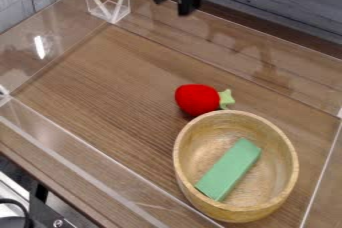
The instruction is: Move the red object to the right side of the table
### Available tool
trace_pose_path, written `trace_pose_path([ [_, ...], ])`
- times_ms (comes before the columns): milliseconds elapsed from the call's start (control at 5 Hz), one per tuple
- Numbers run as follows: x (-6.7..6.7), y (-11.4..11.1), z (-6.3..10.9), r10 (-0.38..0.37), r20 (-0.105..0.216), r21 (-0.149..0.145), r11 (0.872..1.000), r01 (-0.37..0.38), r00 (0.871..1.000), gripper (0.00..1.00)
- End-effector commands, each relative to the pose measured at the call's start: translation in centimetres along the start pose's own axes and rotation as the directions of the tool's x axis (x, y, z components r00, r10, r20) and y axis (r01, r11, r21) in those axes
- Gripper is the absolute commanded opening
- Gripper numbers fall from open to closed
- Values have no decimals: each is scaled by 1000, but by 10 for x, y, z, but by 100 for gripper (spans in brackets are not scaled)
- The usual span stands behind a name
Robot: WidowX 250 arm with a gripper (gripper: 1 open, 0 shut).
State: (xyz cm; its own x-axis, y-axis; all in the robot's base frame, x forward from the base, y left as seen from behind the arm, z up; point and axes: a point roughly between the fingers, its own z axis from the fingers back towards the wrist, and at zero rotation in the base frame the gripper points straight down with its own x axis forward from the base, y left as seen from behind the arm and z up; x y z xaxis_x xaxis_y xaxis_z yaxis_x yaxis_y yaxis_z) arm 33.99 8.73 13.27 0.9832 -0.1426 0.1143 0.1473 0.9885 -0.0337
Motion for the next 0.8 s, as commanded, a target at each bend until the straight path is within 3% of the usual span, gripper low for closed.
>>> trace_pose_path([
  [0, 11, 41, 23, 49, 71, 54, 997, -53, 996, 100],
  [400, 8, 98, 4, 103, 57, 86, 990, -107, 993, 100],
  [600, 13, 121, -6, 125, 60, 94, 987, -130, 990, 100],
])
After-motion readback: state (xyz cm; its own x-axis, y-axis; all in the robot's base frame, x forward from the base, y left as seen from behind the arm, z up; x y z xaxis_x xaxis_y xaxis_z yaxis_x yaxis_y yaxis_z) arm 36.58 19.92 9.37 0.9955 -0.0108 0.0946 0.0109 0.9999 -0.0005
